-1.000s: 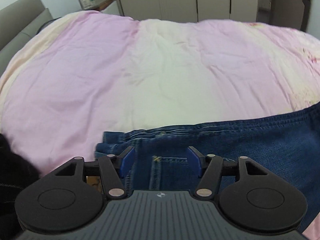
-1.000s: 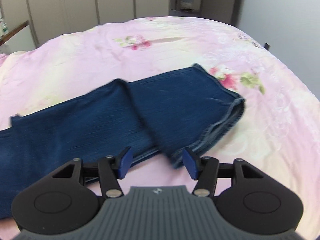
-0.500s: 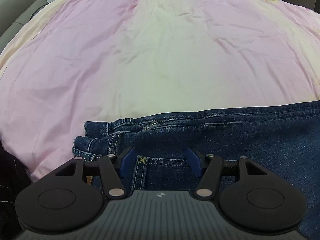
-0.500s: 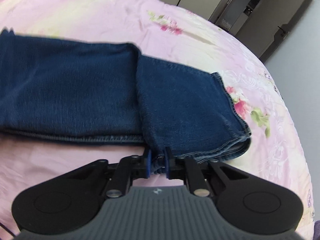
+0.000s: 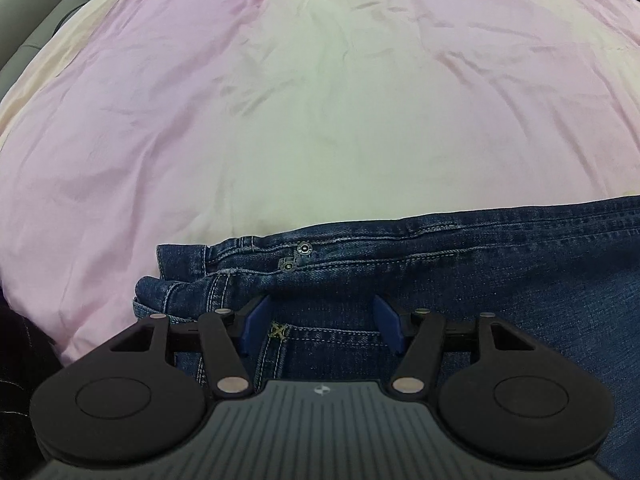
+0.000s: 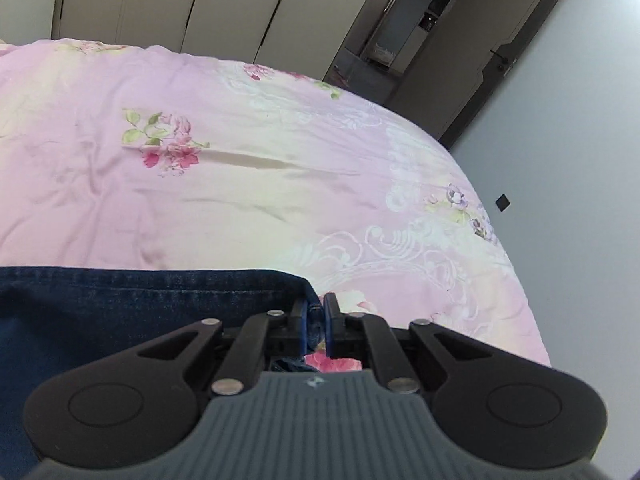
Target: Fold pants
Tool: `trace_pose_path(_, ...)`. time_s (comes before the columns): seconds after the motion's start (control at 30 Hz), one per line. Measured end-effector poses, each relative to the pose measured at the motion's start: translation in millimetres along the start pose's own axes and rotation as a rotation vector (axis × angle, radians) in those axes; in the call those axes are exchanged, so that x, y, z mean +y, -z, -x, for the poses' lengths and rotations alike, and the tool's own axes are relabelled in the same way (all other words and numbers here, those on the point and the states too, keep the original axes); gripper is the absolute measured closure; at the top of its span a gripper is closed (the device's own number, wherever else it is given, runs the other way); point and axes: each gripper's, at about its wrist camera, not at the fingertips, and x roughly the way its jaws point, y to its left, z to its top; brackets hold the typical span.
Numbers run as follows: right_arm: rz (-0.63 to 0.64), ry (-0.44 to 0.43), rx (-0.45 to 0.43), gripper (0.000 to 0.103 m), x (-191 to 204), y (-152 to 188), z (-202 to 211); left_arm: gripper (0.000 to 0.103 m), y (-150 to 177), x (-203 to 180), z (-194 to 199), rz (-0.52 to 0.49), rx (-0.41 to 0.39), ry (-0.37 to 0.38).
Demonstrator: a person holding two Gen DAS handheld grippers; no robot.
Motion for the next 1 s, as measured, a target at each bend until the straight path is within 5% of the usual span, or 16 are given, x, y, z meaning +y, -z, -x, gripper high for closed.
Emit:
trace_pose_path(0.2, -0.064, -0.076, 0.077, 0.091, 10.7, -2.5, -61.5, 0.034, -4.0, 15.0, 9.7, 0.049, -0.026, 0.045)
trace_pose_path(0.3, -0.059, -0.071, 0.046, 0.07, 12.9, 5.2, -60.4, 0.032, -7.3, 39.7, 19.9, 0.079, -0.057, 0.068)
trace_pose_path(0.5, -0.203, -0.105, 0.037, 0.053, -20.3, 33.1, -37.1, 0.021, -3.1, 90.8, 21.8, 0.102, -0.063, 0.08)
trace_pose_path(0.7, -0.49, -0.111, 0.132, 0.051, -58.7, 84.9, -28.8, 0.019, 5.4, 126.3, -4.7, 0.14, -0.018, 0.115)
trace_pose_path(0.93, -0.577, -0.081, 0.179, 0.051, -51.5, 110.1, -10.8, 0.01, 22.6, 163.6, -47.8, 0.423, -0.002, 0.278)
trace_pose_path(1.0, -0.549, -0.082, 0.183, 0.051, -40.5, 107.8, -5.7, 0.025, 28.5, 163.9, -49.0, 0.457, -0.03, 0.305)
